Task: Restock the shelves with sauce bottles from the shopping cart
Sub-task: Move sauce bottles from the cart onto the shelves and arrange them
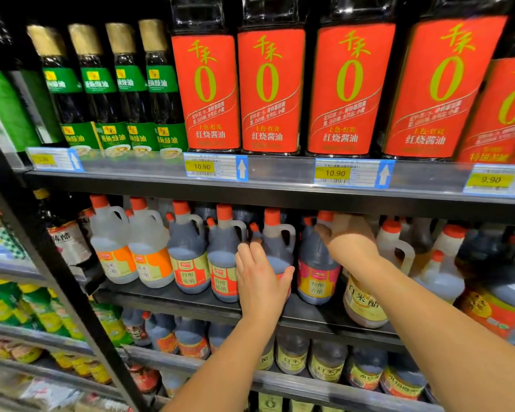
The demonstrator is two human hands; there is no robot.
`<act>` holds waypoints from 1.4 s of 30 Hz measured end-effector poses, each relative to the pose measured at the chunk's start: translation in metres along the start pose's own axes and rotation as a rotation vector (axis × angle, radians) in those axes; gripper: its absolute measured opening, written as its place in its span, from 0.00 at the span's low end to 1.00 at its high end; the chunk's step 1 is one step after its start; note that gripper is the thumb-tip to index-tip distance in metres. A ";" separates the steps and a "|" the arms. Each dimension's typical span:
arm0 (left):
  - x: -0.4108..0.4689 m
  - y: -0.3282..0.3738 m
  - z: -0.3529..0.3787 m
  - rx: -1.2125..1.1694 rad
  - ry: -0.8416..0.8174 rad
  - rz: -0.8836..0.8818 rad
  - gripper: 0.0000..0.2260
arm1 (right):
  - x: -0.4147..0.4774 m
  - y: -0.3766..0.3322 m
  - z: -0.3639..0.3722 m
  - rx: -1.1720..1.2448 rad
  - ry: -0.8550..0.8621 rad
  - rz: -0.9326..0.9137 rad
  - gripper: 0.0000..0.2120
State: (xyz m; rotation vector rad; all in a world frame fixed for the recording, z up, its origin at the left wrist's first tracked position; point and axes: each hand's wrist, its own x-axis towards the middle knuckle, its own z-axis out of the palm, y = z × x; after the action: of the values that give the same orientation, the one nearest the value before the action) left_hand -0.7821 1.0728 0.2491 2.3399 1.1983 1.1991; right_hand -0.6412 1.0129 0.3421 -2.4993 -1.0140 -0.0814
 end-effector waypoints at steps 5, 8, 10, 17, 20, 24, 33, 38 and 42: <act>-0.001 0.002 -0.001 0.004 0.007 0.004 0.30 | -0.001 0.002 -0.001 0.058 -0.064 -0.013 0.16; -0.001 0.002 -0.001 0.004 0.003 0.001 0.28 | -0.002 0.002 -0.002 0.022 -0.083 -0.015 0.16; -0.001 0.002 -0.001 0.003 0.003 0.001 0.28 | -0.005 0.003 -0.002 -0.002 -0.072 -0.043 0.16; -0.001 0.002 -0.003 0.005 -0.009 0.003 0.29 | -0.013 0.008 -0.006 0.053 -0.078 -0.104 0.12; -0.001 0.001 -0.002 0.006 -0.017 -0.002 0.28 | -0.017 0.008 -0.008 0.087 -0.040 -0.154 0.11; -0.001 0.002 -0.004 0.000 -0.008 0.006 0.28 | -0.021 0.009 -0.009 0.074 -0.037 -0.179 0.12; 0.000 -0.002 -0.002 -0.020 -0.029 0.012 0.28 | -0.027 0.010 -0.007 0.058 0.005 -0.183 0.16; 0.001 -0.003 -0.003 -0.049 -0.041 -0.013 0.28 | -0.031 0.003 -0.008 0.079 0.018 -0.118 0.17; 0.001 -0.005 -0.009 -0.071 -0.062 0.003 0.31 | -0.037 0.003 -0.006 0.070 0.033 -0.089 0.14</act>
State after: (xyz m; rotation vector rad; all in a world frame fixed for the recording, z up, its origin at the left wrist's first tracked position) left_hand -0.7915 1.0752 0.2526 2.3101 1.1141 1.1416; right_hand -0.6649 0.9844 0.3388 -2.3821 -1.0960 -0.1124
